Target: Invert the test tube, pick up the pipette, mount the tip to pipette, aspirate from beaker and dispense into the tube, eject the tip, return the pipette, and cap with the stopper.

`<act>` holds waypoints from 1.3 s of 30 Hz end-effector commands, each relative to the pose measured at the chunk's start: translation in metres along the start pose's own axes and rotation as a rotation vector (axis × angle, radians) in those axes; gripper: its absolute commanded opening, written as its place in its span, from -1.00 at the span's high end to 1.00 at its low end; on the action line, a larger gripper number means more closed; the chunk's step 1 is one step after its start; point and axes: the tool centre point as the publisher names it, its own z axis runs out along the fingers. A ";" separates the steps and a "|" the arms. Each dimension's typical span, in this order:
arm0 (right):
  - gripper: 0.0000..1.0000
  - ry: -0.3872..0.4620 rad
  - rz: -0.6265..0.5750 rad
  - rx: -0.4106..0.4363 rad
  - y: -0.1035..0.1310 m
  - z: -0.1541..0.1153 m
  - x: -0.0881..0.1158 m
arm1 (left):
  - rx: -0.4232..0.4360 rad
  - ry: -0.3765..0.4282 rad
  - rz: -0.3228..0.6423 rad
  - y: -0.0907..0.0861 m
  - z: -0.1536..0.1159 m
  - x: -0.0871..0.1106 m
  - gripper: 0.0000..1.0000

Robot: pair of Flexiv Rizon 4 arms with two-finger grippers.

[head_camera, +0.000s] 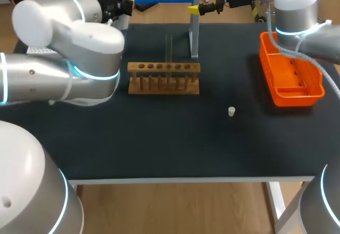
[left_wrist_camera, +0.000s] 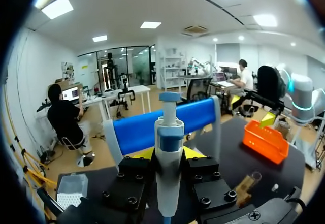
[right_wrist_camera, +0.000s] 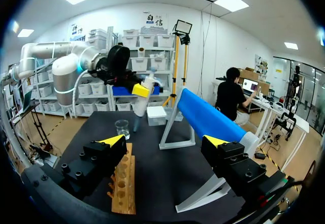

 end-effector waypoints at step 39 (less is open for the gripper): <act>-1.00 0.004 0.001 0.003 0.001 -0.001 -0.001 | -0.043 -0.153 -0.088 -0.023 0.062 -0.040 1.00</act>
